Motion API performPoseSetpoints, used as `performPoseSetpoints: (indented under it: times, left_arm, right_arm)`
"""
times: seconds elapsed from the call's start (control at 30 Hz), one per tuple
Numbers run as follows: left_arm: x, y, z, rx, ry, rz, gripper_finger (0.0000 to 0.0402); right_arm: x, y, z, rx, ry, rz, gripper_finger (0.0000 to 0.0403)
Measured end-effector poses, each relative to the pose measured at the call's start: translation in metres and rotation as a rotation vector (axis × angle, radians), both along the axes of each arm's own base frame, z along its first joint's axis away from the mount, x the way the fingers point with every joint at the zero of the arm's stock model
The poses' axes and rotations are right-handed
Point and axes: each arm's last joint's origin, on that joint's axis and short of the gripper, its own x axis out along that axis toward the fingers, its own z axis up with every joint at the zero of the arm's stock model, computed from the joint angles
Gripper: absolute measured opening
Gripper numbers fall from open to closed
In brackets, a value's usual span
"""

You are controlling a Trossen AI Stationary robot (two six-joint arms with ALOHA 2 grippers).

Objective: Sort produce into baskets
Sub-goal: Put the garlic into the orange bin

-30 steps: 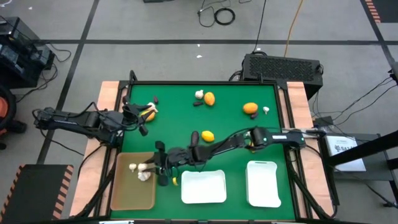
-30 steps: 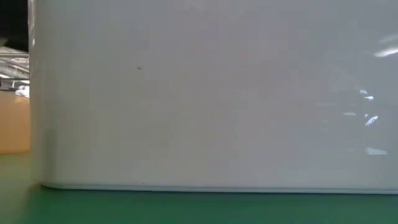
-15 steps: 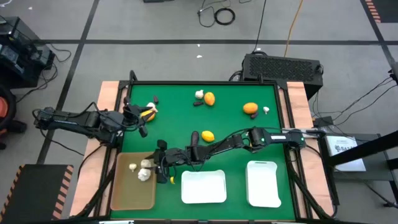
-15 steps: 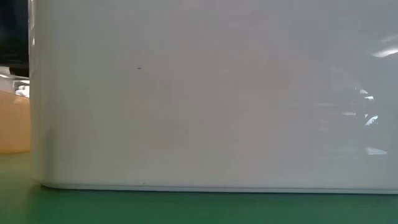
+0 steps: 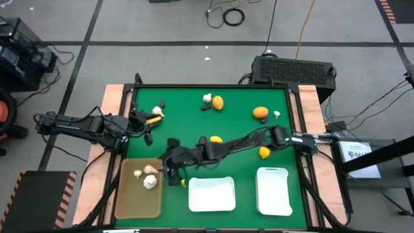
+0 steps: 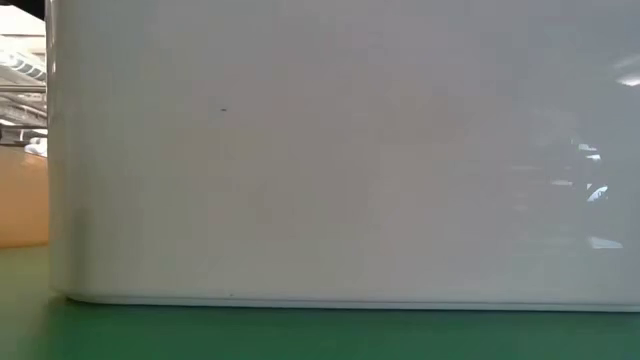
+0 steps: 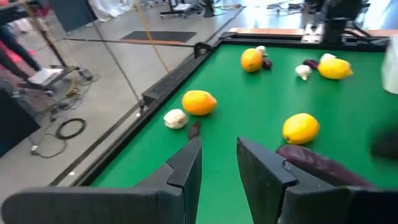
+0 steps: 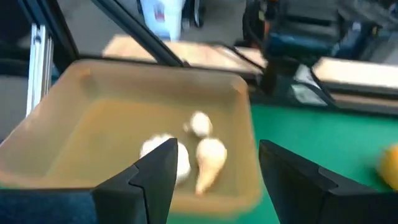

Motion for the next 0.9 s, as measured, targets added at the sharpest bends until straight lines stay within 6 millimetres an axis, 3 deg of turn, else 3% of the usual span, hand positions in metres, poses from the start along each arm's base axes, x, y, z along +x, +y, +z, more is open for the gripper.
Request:
performPoseSetpoints:
  times: [0.27, 0.4, 0.63, 0.83, 0.9]
  left_arm:
    - [0.0, -0.001, 0.0, -0.007, -0.003, -0.017, 0.0109]
    - [0.001, -0.001, 0.0, -0.029, -0.009, -0.011, 0.0109]
    - [0.005, -0.001, -0.003, -0.026, 0.015, -0.011, 0.0109]
    - [0.01, -0.002, -0.006, -0.023, 0.041, -0.01, 0.0109]
    - [0.011, -0.002, -0.007, -0.022, 0.048, -0.01, 0.0109]
  right_arm:
    - [-0.067, -0.031, 0.084, -0.018, 0.247, -0.064, 0.0214]
    - [-0.095, -0.045, 0.109, -0.009, 0.323, -0.104, 0.0215]
    - [-0.142, -0.062, 0.127, -0.038, 0.532, -0.285, 0.0215]
    - [-0.183, -0.074, 0.12, -0.031, 0.861, -0.547, 0.0215]
    - [-0.184, -0.078, 0.114, -0.025, 0.861, -0.619, 0.0215]
